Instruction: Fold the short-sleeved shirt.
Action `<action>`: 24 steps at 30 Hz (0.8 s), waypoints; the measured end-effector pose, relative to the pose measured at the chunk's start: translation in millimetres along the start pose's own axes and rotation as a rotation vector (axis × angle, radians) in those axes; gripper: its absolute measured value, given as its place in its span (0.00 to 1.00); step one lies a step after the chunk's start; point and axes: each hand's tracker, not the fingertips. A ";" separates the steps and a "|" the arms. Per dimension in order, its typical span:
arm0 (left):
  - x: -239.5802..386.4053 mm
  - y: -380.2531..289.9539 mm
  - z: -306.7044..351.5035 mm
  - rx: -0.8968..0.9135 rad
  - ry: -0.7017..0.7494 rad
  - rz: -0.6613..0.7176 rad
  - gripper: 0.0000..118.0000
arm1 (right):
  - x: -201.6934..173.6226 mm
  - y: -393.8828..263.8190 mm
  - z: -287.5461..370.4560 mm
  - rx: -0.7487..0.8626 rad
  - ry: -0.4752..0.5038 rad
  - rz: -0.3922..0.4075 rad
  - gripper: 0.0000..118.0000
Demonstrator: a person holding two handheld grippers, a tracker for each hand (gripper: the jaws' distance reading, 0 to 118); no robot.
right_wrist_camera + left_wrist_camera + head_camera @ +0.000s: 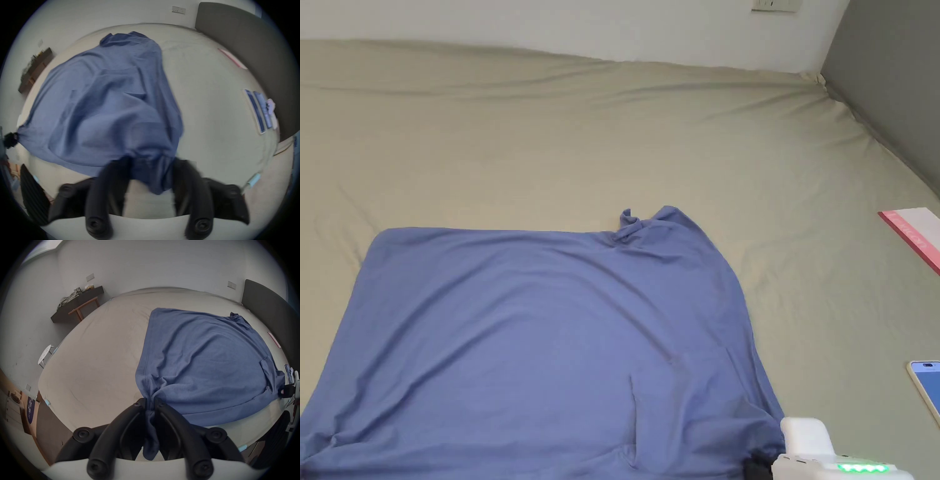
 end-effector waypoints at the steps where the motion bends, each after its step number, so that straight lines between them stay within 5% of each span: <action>1: 0.6 -1.6 -2.5 -0.010 0.001 -0.004 0.08 | -1.8 0.3 0.0 0.015 0.026 0.002 0.11; 3: 2.1 -4.5 -6.3 -0.023 0.001 -0.004 0.08 | -6.7 1.3 -0.6 0.025 -0.025 0.028 0.10; 14: -8.4 35.4 21.1 0.173 -0.086 0.198 0.08 | -2.0 30.6 58.5 0.299 0.047 -0.055 0.10; 24: 0.9 106.1 -35.2 0.149 -0.101 0.242 0.08 | -10.2 123.5 23.3 0.256 0.016 -0.098 0.11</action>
